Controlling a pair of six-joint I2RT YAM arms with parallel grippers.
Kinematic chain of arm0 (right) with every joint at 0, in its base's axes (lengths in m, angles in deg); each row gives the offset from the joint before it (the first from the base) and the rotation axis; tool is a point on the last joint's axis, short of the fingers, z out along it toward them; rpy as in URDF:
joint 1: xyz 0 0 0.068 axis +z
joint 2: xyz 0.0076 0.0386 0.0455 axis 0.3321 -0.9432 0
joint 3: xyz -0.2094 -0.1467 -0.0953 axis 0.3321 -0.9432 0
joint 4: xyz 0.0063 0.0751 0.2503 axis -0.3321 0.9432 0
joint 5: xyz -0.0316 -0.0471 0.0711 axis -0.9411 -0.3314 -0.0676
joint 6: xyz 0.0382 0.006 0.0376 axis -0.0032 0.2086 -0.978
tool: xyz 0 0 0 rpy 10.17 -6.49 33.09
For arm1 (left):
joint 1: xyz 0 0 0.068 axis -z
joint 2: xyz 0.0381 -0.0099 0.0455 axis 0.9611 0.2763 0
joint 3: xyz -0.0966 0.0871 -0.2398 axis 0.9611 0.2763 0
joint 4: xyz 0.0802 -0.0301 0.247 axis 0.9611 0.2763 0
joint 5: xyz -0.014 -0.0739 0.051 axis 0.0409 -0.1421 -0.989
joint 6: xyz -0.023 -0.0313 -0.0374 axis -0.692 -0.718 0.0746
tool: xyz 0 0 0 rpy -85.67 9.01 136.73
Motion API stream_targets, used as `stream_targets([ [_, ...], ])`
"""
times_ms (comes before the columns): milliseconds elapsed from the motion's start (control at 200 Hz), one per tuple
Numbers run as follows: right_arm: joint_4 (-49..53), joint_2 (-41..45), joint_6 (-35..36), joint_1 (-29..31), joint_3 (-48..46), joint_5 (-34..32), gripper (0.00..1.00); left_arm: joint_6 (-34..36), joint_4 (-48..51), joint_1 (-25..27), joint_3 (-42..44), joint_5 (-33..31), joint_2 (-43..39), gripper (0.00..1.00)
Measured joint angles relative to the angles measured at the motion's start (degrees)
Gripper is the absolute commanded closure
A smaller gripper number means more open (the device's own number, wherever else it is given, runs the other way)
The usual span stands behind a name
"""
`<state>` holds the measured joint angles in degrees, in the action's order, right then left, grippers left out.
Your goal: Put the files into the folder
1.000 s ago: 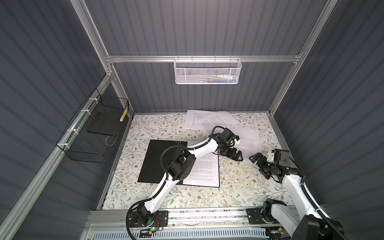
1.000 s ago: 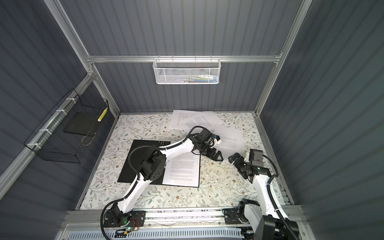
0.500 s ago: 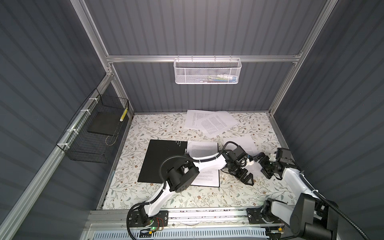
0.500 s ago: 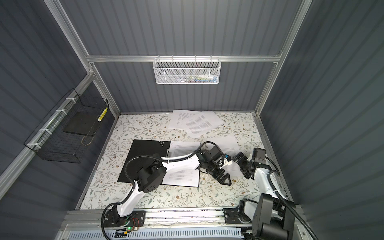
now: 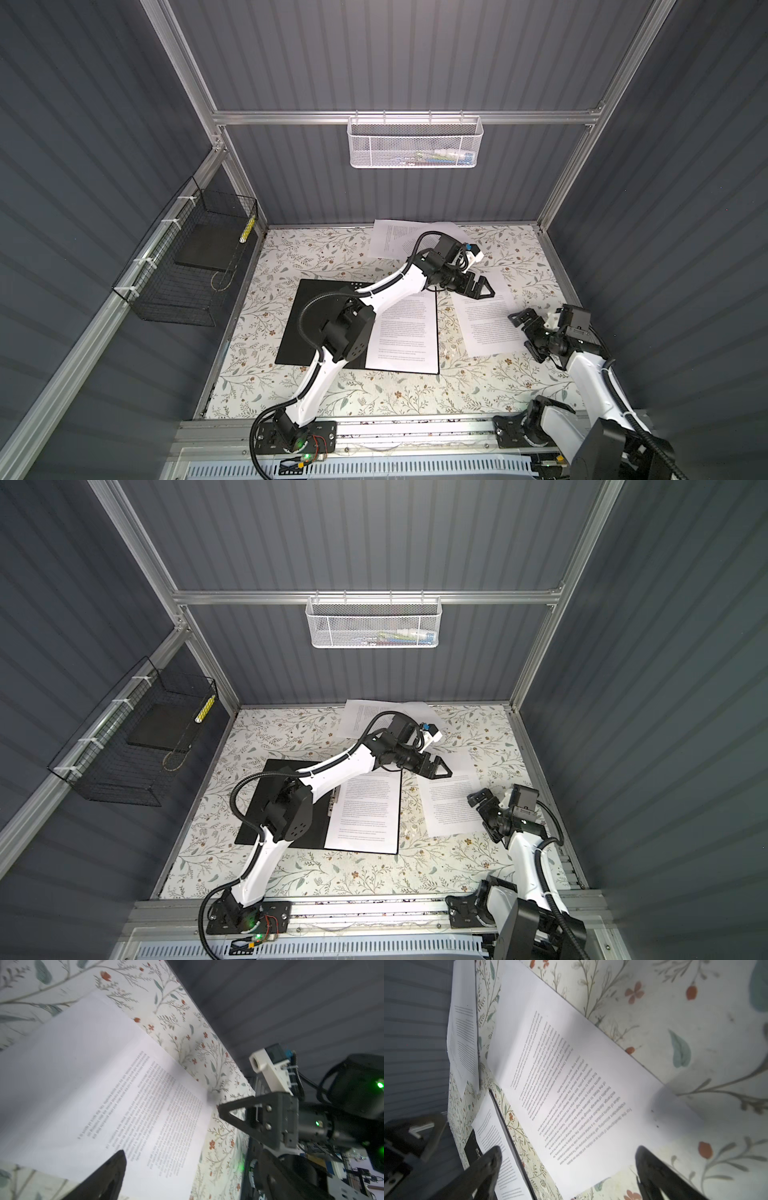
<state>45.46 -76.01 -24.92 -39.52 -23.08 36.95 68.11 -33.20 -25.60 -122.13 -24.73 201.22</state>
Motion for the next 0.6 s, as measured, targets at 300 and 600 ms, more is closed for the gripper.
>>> stream_targets([
  [300, 0.15, 1.9, -1.51, 0.0, -3.26, 3.1, 0.01, 5.73, 7.82, -0.9, -12.98, -5.01, 14.12, 0.0],
  [600, -1.36, -1.88, -3.65, 1.01, -4.81, 4.96, 0.01, 8.63, 7.93, -0.94, -12.04, -5.95, 14.47, 0.0],
])
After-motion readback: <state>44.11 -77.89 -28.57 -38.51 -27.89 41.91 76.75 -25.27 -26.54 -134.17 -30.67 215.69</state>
